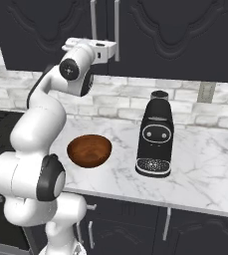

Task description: Open the cabinet. Pick the apple and banana from the cabinet and place them into the bowl. Then close the cabinet.

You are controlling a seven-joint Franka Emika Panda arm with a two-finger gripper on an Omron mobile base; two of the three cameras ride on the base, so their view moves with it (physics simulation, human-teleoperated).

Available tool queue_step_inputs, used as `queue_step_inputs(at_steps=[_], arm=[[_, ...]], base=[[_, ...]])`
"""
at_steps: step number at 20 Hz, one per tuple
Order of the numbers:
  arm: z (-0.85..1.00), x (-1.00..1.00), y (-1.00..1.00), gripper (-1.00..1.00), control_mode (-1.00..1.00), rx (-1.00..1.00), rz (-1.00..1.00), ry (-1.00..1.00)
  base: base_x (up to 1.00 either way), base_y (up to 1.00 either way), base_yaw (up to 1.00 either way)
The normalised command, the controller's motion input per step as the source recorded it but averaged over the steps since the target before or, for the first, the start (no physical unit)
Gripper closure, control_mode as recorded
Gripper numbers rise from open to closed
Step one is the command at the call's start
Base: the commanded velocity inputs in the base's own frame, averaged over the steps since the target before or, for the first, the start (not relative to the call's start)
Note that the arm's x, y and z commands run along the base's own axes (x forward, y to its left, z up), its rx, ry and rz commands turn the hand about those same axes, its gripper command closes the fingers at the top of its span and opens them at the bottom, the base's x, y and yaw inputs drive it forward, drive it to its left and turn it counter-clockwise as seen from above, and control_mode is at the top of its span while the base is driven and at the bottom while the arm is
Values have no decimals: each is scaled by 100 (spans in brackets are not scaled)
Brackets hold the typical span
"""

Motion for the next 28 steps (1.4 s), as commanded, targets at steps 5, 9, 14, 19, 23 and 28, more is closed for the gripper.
queue_step_inputs(at_steps=[5, 9, 14, 19, 23, 28], arm=[[-15, 65, 0, 100, -100, 0, -1, 2], [0, 0, 0, 100, -100, 0, 0, 0], [0, 0, 0, 100, -100, 0, 0, 0], [1, -3, 0, 100, -100, 0, 0, -2], [11, -14, 0, 100, -100, 0, 0, -5], [28, -34, 0, 100, -100, 0, 0, -11]], base=[[0, 0, 0], [0, 0, 0], [0, 0, 0], [0, 0, 0], [0, 0, 0], [0, 0, 0]])
